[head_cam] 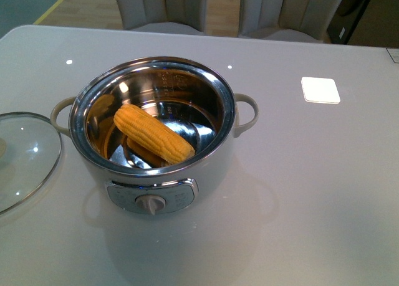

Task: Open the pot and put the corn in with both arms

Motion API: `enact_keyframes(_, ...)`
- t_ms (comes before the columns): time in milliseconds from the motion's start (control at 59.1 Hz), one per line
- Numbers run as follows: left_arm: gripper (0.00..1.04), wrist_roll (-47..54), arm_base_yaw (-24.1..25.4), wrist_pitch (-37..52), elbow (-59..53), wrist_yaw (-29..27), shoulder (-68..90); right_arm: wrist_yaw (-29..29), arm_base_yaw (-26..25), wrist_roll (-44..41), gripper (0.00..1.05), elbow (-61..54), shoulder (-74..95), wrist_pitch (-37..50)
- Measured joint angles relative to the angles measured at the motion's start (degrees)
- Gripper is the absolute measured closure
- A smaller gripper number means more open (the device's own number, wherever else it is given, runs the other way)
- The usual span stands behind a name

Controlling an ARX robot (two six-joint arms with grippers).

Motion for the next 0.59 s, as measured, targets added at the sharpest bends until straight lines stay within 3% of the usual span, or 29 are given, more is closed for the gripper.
enact_keyframes(339,0.07,0.0,0.0,0.0,0.0,0.0,0.0,0.0,0.0,0.0,1.03,0.0,-6.2,-6.2)
enact_keyframes(423,0.07,0.0,0.0,0.0,0.0,0.0,0.0,0.1,0.0,0.0,1.03,0.0,-15.0,-15.9)
enact_keyframes(592,0.07,0.0,0.0,0.0,0.0,0.0,0.0,0.1,0.0,0.0,1.03,0.0,-16.0,-16.3)
